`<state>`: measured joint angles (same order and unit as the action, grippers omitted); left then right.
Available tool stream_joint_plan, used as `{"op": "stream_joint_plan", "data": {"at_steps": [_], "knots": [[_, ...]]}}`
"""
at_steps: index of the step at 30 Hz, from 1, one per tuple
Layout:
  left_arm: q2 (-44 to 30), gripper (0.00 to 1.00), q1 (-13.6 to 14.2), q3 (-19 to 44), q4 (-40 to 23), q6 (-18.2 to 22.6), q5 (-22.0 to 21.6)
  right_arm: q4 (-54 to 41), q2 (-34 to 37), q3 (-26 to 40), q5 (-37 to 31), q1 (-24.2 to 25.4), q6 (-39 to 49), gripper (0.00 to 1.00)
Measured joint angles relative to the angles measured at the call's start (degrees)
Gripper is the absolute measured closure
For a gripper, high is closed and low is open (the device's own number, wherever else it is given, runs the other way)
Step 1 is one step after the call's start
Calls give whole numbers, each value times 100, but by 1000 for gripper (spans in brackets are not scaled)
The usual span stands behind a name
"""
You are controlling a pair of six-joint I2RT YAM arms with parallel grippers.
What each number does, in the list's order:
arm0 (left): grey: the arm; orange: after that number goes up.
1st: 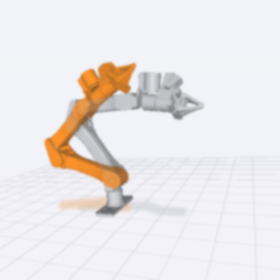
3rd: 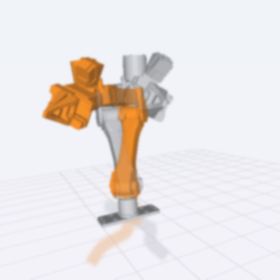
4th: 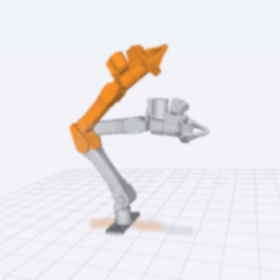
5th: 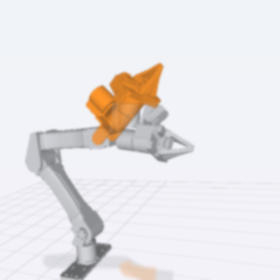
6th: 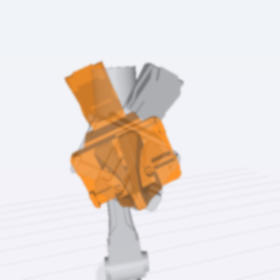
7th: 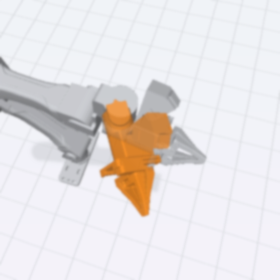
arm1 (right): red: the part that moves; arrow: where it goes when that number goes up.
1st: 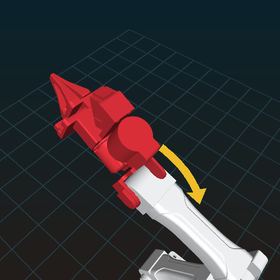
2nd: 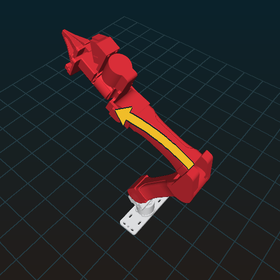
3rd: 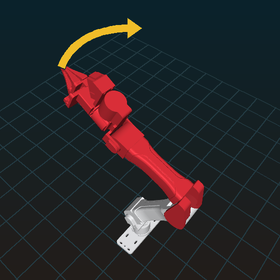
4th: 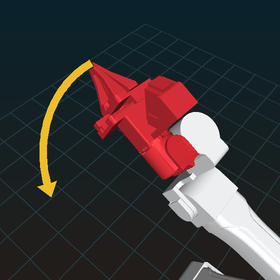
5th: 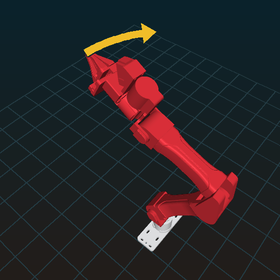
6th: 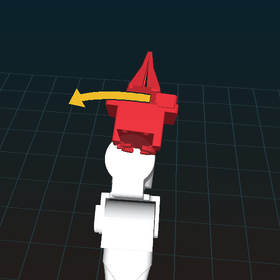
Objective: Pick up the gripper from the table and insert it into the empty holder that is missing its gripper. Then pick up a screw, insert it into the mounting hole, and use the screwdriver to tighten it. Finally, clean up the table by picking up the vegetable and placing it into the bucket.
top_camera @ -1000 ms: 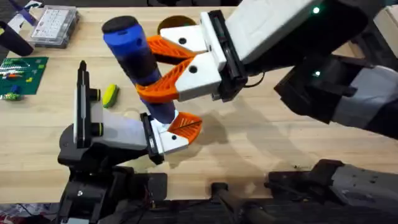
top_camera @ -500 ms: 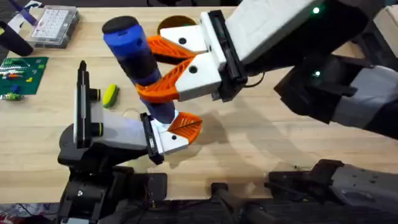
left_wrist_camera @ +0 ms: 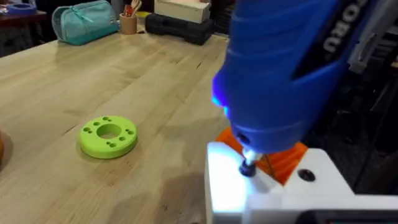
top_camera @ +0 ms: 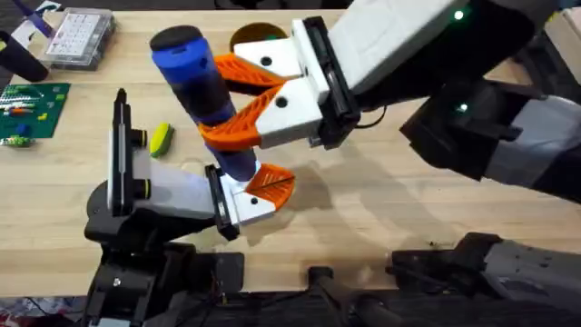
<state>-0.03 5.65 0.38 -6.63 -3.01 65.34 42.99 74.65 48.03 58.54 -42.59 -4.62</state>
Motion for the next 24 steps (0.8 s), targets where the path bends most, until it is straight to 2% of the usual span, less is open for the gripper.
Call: {"op": "stream_joint_plan", "data": {"at_steps": [24], "knots": [[0, 984, 0, 0, -3, -1, 7, -65, 0, 0, -17, 0, 18, 975]]}}
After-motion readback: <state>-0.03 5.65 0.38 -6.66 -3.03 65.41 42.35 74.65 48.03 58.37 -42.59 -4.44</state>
